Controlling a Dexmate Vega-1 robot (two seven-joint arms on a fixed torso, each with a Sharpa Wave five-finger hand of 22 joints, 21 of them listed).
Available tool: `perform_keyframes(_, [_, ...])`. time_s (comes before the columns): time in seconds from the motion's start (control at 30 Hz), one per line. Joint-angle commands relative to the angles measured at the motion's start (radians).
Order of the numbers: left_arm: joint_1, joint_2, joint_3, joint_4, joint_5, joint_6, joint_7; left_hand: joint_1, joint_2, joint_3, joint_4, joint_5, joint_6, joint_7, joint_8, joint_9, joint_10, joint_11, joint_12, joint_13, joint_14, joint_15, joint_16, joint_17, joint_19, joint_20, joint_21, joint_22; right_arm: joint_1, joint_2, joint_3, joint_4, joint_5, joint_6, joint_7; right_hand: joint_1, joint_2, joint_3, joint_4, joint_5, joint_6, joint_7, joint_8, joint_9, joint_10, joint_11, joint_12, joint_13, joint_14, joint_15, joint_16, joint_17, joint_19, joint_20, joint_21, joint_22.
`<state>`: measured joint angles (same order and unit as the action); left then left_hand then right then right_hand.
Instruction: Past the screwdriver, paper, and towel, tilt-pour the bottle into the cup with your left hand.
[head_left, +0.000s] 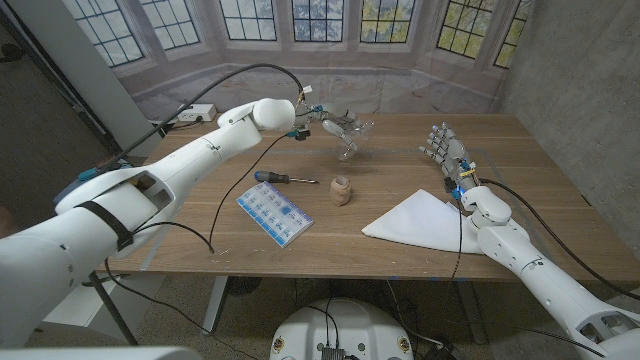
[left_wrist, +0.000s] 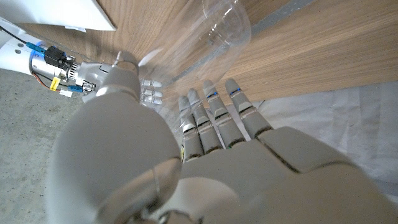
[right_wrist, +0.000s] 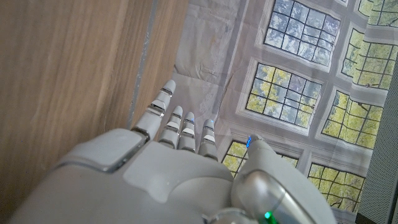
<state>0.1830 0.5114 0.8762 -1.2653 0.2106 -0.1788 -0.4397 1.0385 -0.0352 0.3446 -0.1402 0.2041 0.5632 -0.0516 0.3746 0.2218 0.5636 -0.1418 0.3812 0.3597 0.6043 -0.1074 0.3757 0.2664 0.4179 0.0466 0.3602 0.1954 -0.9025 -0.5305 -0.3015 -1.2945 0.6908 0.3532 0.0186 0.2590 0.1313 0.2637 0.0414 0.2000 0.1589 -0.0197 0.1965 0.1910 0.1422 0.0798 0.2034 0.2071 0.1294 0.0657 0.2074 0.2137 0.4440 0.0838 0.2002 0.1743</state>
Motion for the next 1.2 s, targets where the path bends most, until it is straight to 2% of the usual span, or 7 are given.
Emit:
perform_keyframes(0.03, [-0.006,0.035,0.008,-0.100,0.057,0.078,-0.041,0.010,0.090,0.006,-0.001,0.008,0.081,0.047,0.020,0.003,0.011,-0.001,0.007,0.005,0.015,0.003,0.009,0.008,0.004,0.001,0.003,0.003,0.001,0.005,-0.001,0.008,0.004,0.007,0.007,-0.004,0.001,0.007,0.001,-0.003,0.006,0.005,0.000,0.001,0.005,-0.007,0.003,0.002,0.011,-0.001,0.005,0.003,0.010,0.002,0.000,0.002])
perform_keyframes(0.5, [-0.041,0.047,0.024,-0.141,0.105,0.126,-0.117,0.026,0.098,0.005,-0.011,0.018,0.101,0.050,0.032,0.010,0.030,0.000,0.018,0.017,0.033,0.004,0.034,0.035,-0.003,0.004,0.003,0.004,0.002,0.019,-0.004,0.028,0.007,0.022,0.014,-0.005,0.000,0.010,0.000,-0.003,0.006,0.004,0.000,0.001,0.006,-0.007,0.003,0.002,0.010,-0.001,0.004,0.003,0.011,0.003,0.000,0.002])
perform_keyframes(1.2, [-0.086,0.054,0.031,-0.132,0.144,0.101,-0.164,0.038,0.099,0.003,-0.017,0.031,0.169,0.045,0.069,0.022,0.092,-0.015,0.048,0.041,0.082,-0.012,0.065,0.065,0.006,-0.004,0.010,0.005,0.024,0.052,-0.015,0.071,0.010,0.040,0.027,-0.008,-0.001,0.012,-0.001,-0.004,0.005,0.005,0.000,0.001,0.006,-0.005,0.003,0.002,0.011,-0.002,0.005,0.004,0.012,0.004,0.000,0.002])
